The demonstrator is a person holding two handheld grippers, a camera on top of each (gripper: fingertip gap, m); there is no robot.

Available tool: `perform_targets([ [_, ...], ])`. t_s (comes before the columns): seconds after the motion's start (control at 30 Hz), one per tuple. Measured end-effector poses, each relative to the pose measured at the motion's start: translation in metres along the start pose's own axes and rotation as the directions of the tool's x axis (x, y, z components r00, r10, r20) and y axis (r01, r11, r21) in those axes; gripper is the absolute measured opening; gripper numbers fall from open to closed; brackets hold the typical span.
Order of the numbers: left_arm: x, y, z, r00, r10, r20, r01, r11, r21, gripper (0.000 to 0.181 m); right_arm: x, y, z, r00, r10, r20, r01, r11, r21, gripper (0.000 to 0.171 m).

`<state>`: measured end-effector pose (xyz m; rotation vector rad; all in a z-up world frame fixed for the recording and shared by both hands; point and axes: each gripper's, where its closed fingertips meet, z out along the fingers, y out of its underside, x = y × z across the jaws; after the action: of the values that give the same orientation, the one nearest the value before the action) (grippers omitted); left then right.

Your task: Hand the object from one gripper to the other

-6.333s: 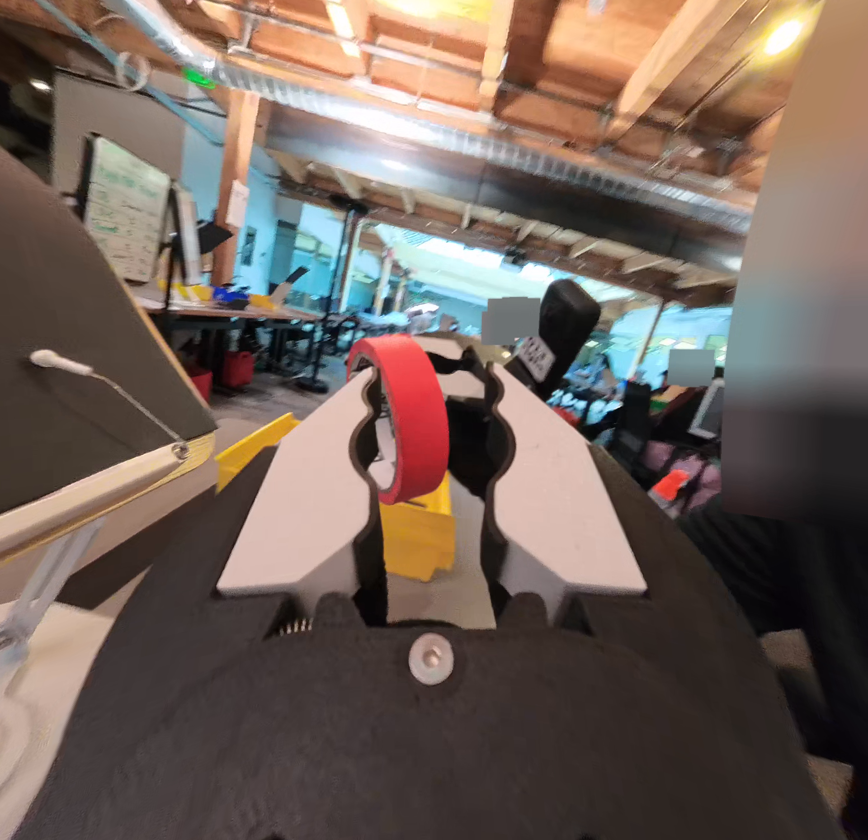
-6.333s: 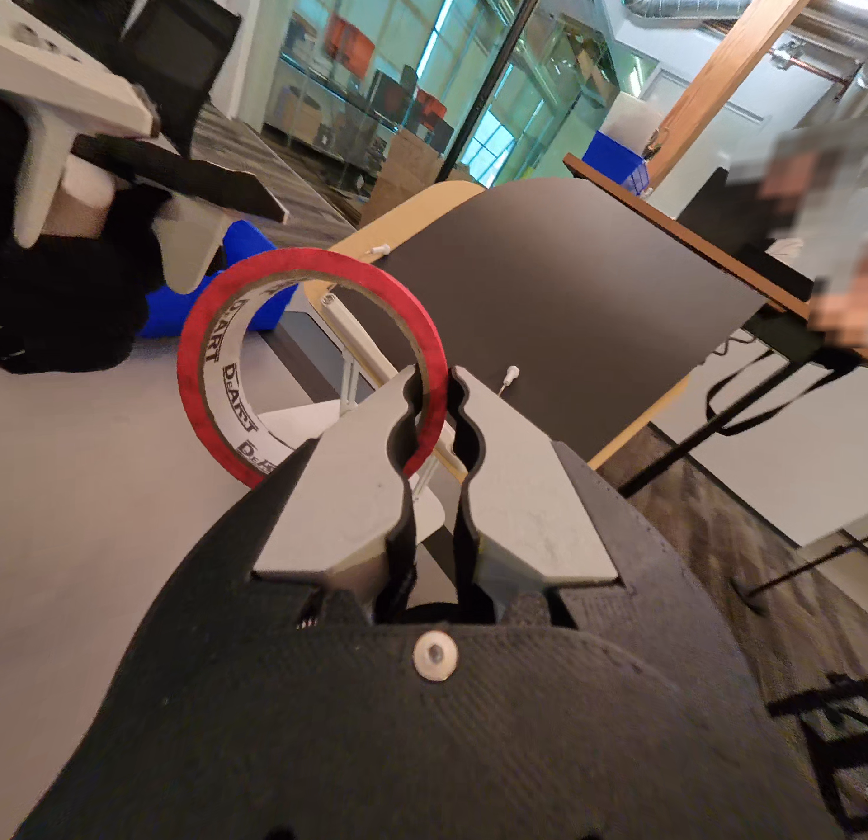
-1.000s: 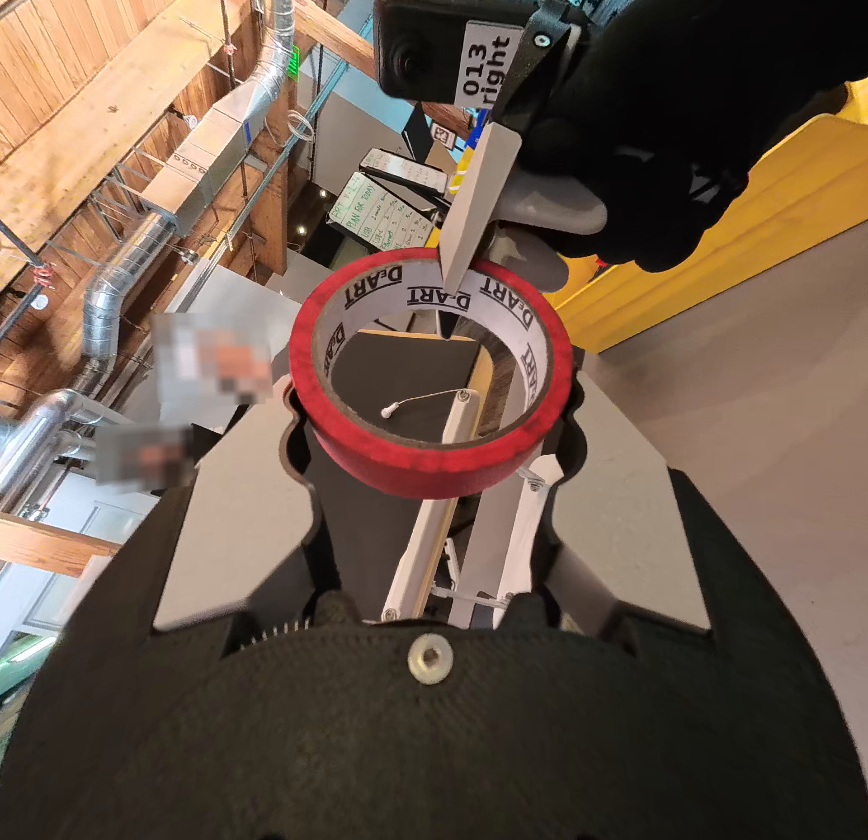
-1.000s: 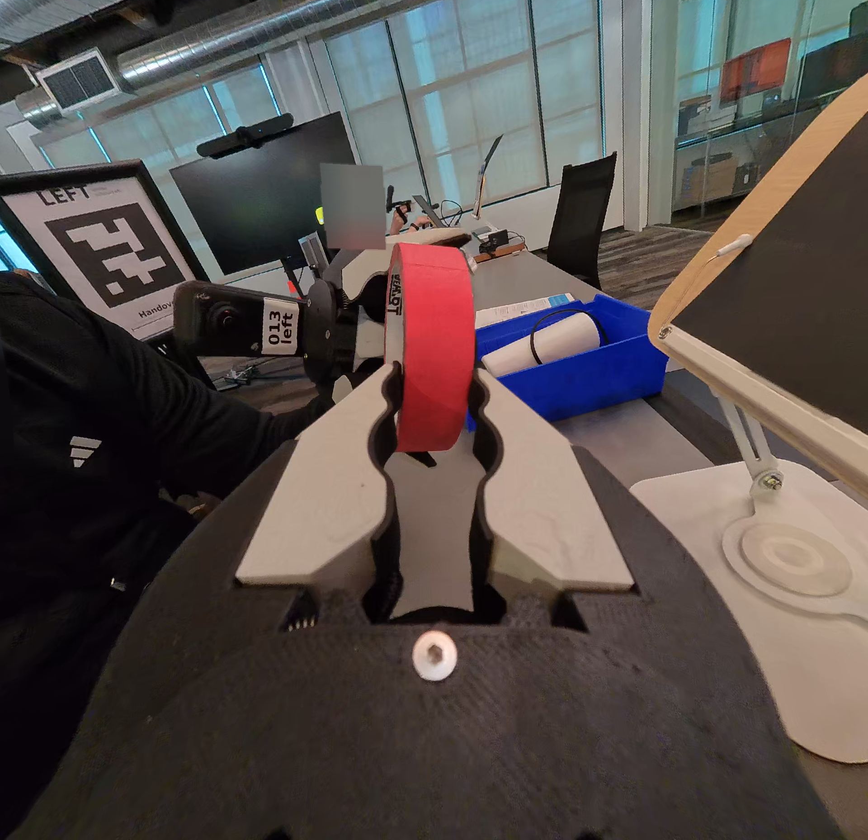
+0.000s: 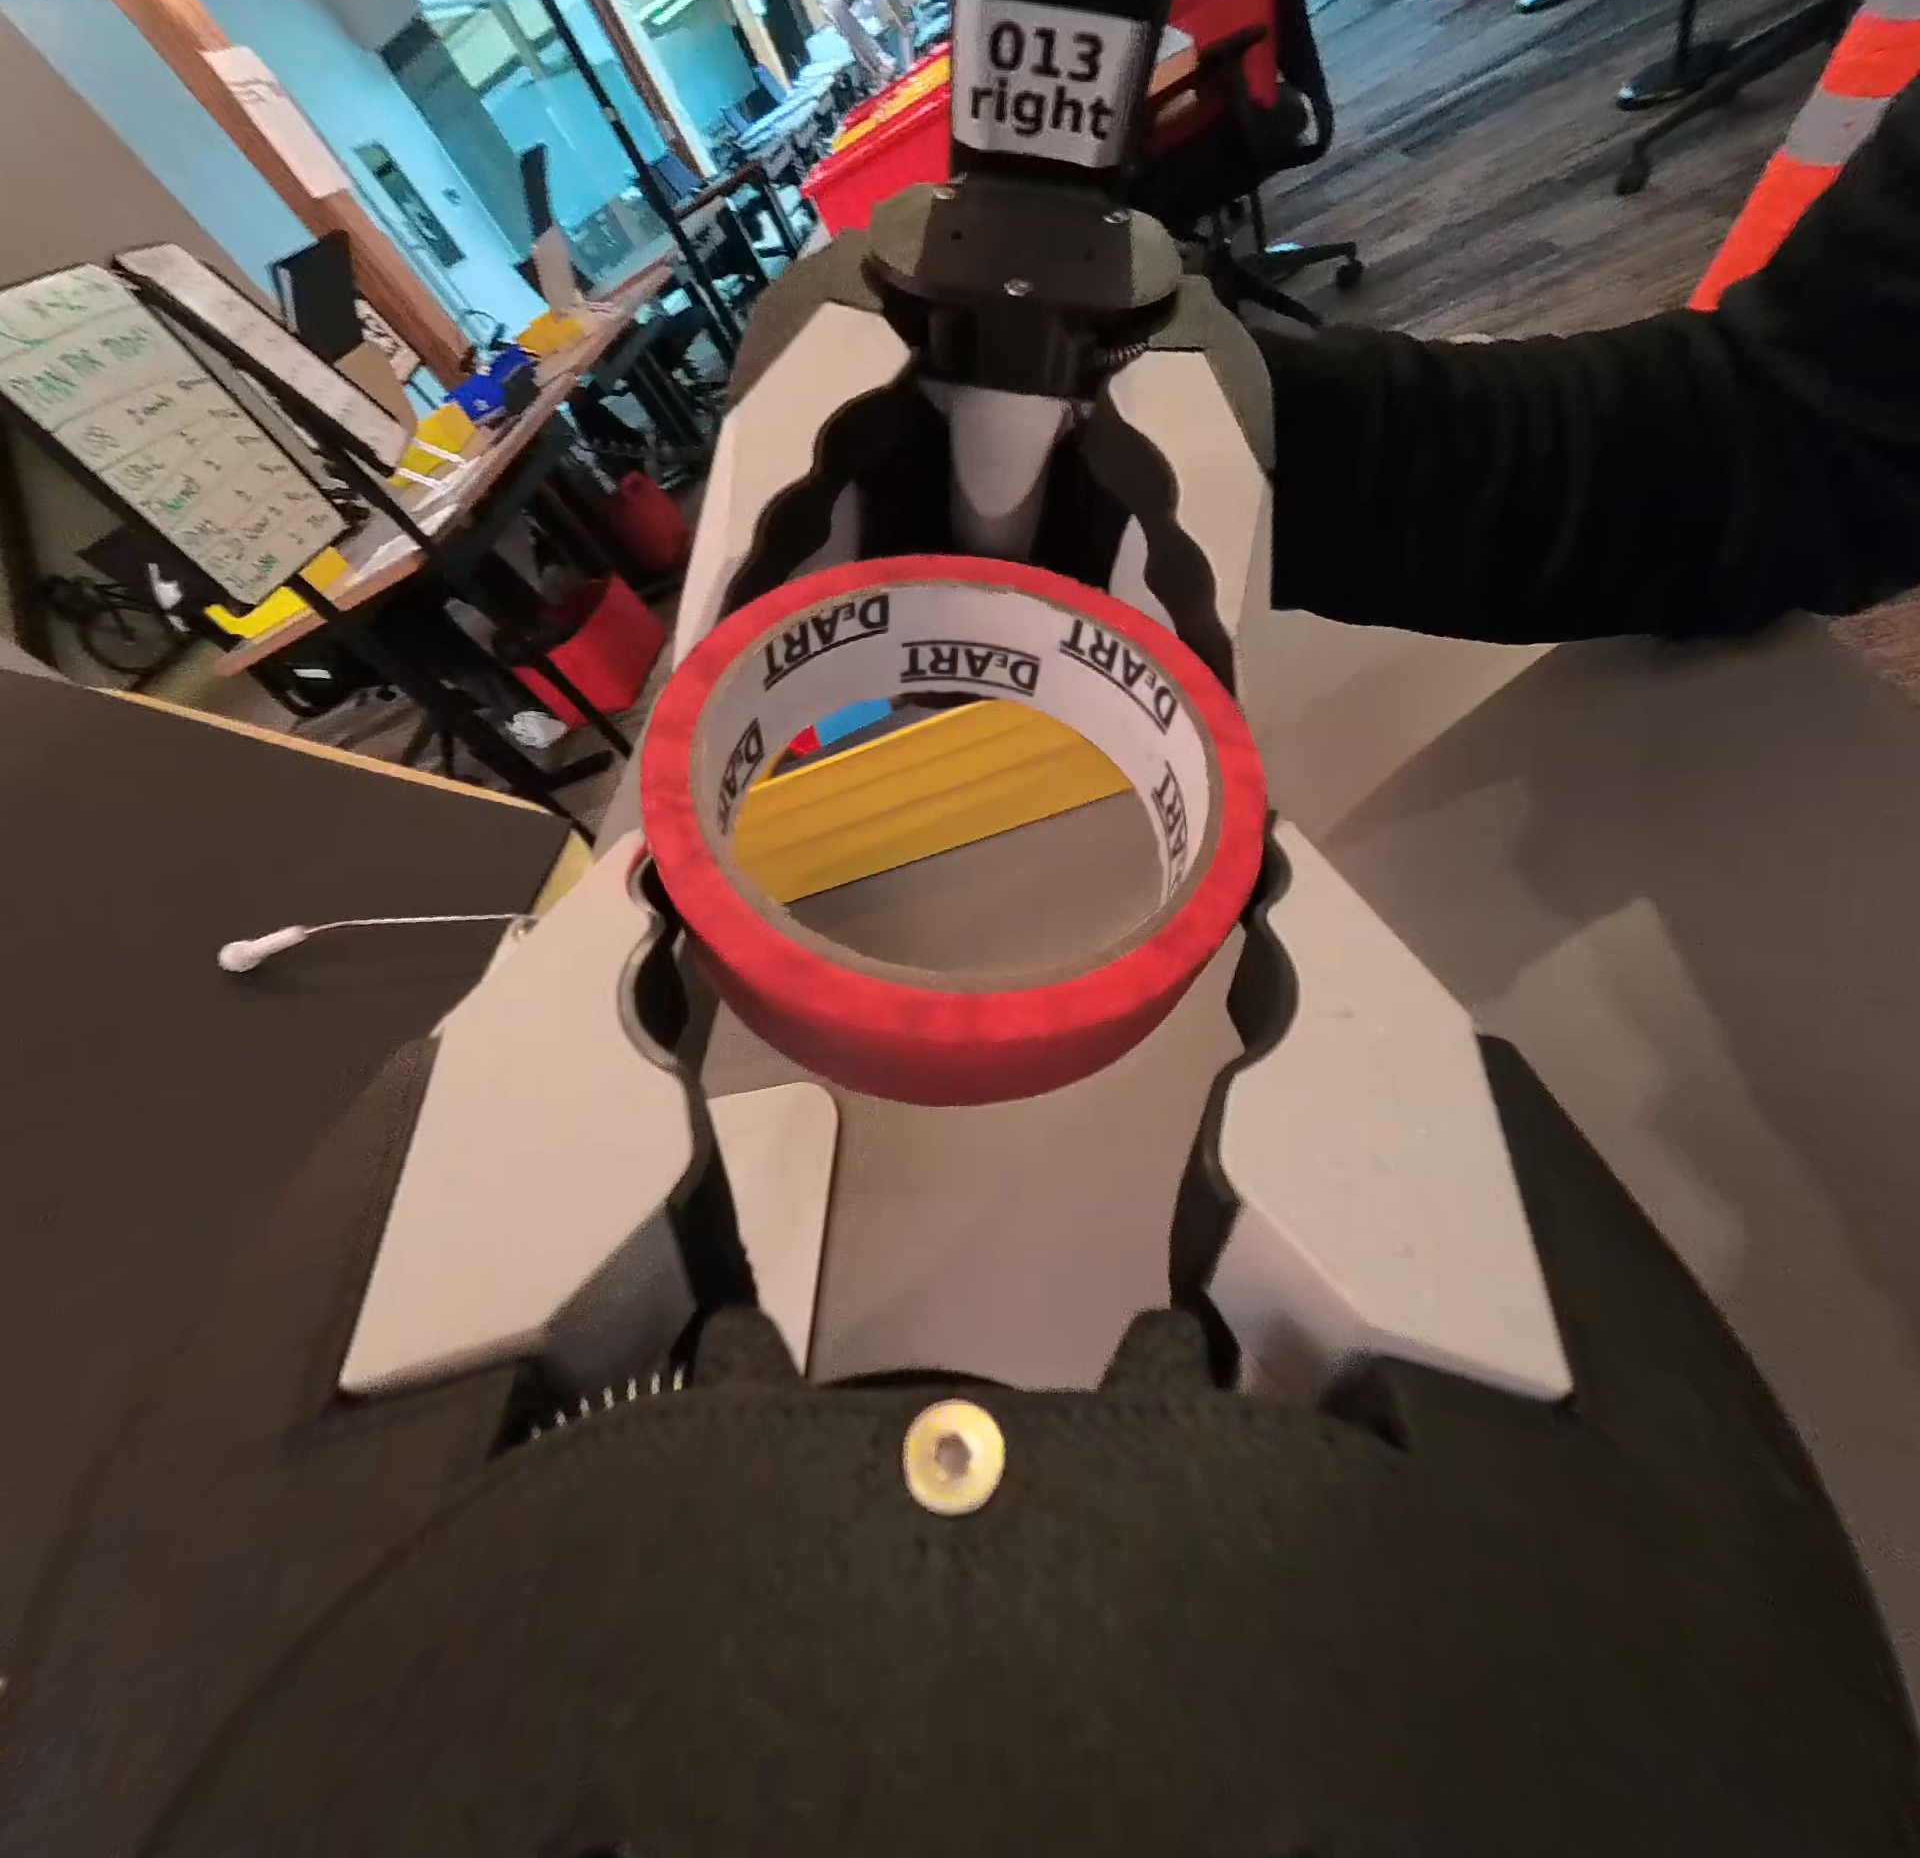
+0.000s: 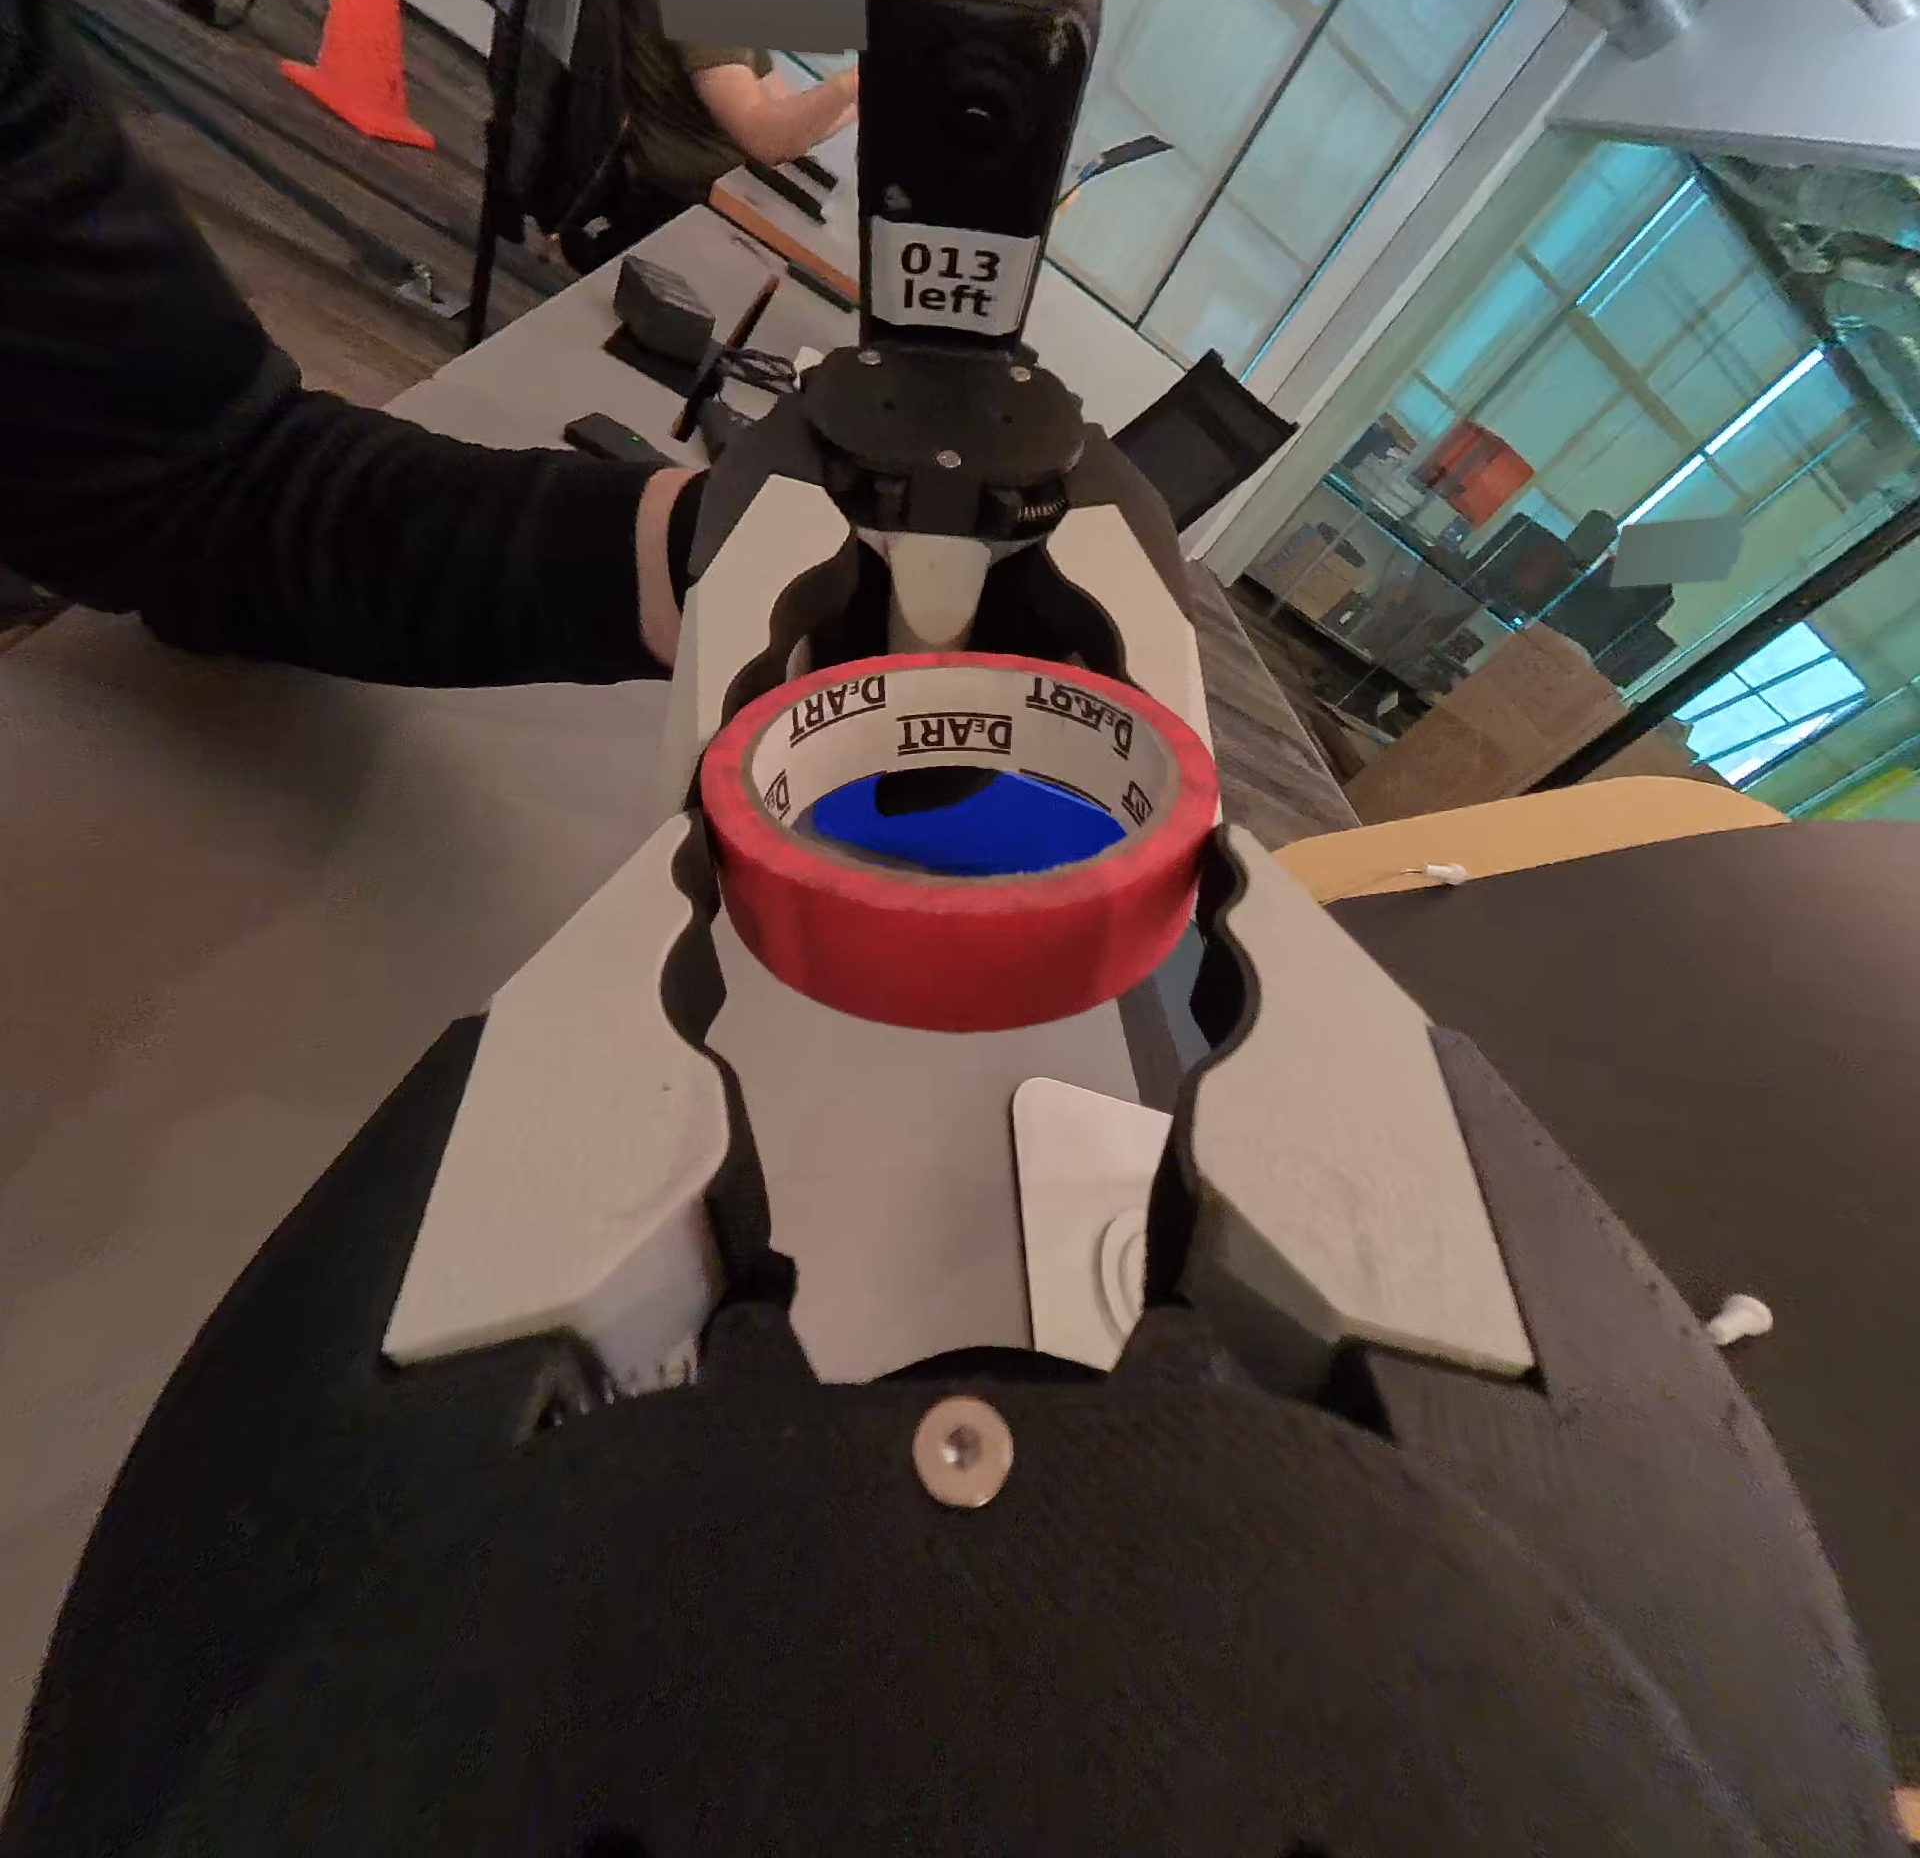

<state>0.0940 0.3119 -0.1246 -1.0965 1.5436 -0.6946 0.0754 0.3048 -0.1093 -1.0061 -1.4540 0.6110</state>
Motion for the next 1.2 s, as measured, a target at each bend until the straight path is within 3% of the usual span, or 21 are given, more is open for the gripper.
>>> perform_targets([
  [0.47,0.005,-0.007,0.001,0.999,-0.031,-0.033,0.032,0.999,0.030,0.107,-0.001,-0.006,0.001,0.999,0.030,0.021,-0.030,0.999,0.038,0.093],
  [0.83,-0.017,-0.017,-0.009,0.995,-0.010,0.100,0.002,0.996,0.085,0.103,0.026,-0.015,-0.021,0.993,0.087,-0.084,-0.077,0.991,0.111,0.093],
  [1.07,-0.053,-0.019,-0.020,0.950,-0.025,0.312,-0.017,0.991,0.130,0.105,0.058,-0.021,-0.045,0.959,0.220,-0.177,-0.173,0.953,0.248,0.093],
  [1.2,-0.079,-0.015,-0.026,0.827,0.114,0.551,-0.142,0.990,0.008,0.109,0.072,-0.021,-0.048,0.913,0.377,-0.158,-0.303,0.883,0.358,0.093],
])
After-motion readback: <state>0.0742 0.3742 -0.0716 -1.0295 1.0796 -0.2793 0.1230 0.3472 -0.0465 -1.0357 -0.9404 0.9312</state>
